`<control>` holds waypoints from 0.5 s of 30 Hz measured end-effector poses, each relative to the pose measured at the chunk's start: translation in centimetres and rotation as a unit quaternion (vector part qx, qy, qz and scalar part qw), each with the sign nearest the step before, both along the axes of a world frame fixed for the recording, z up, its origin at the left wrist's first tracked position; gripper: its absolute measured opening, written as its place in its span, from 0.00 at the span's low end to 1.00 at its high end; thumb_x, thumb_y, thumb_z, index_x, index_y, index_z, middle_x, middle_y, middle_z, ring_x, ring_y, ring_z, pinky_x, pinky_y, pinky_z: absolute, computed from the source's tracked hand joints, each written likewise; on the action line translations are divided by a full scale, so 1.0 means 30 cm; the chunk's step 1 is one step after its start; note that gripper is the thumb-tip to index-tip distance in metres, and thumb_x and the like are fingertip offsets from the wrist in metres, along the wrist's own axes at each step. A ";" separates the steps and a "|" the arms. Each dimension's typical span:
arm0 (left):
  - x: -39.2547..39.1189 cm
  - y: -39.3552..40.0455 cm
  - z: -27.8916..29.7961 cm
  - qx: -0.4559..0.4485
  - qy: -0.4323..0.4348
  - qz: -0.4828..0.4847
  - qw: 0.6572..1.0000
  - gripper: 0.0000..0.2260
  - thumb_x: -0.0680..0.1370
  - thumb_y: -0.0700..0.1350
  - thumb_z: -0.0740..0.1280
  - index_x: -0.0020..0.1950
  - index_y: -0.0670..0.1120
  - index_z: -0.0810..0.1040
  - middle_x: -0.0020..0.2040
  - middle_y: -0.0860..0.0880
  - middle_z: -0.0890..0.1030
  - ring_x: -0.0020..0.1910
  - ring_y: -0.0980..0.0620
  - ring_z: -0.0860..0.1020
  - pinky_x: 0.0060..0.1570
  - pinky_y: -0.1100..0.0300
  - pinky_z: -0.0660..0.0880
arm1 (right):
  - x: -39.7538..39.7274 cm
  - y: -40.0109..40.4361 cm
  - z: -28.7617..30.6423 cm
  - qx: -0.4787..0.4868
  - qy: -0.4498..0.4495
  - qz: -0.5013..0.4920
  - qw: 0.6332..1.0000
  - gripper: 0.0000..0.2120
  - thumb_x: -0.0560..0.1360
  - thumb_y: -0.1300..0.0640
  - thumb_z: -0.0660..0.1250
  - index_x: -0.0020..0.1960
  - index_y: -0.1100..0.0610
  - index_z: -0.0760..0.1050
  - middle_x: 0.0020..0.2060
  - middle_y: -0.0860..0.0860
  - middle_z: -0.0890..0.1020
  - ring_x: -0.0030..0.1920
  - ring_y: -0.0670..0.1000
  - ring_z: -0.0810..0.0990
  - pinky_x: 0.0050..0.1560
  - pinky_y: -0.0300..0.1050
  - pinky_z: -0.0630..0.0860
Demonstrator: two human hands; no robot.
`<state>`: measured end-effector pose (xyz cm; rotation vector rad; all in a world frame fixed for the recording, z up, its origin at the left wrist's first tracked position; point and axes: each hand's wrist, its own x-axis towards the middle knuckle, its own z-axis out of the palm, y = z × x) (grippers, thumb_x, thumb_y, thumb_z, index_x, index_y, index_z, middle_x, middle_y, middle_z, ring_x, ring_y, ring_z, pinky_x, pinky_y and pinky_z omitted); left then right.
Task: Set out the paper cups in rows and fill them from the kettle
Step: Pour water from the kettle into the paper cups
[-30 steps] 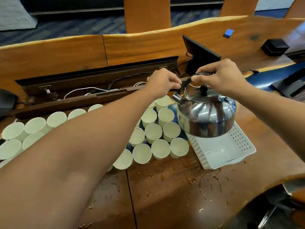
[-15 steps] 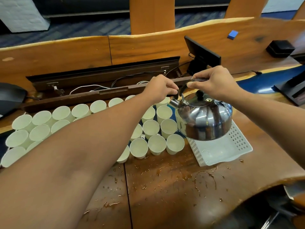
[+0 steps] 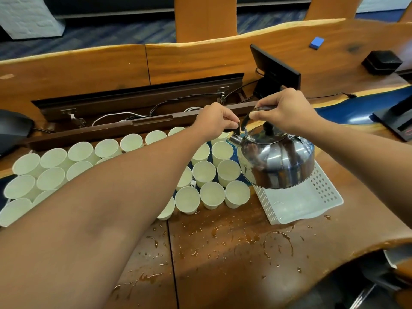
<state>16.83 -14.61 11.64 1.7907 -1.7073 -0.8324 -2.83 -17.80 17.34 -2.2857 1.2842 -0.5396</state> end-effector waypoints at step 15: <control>-0.002 0.001 -0.013 0.011 0.014 -0.003 1.000 0.08 0.77 0.44 0.72 0.54 0.50 0.86 0.53 0.50 0.84 0.54 0.52 0.79 0.59 0.48 0.77 | 0.006 0.008 -0.002 0.009 0.007 0.005 1.000 0.11 0.73 0.47 0.73 0.47 0.54 0.85 0.39 0.49 0.84 0.41 0.47 0.81 0.40 0.40 0.76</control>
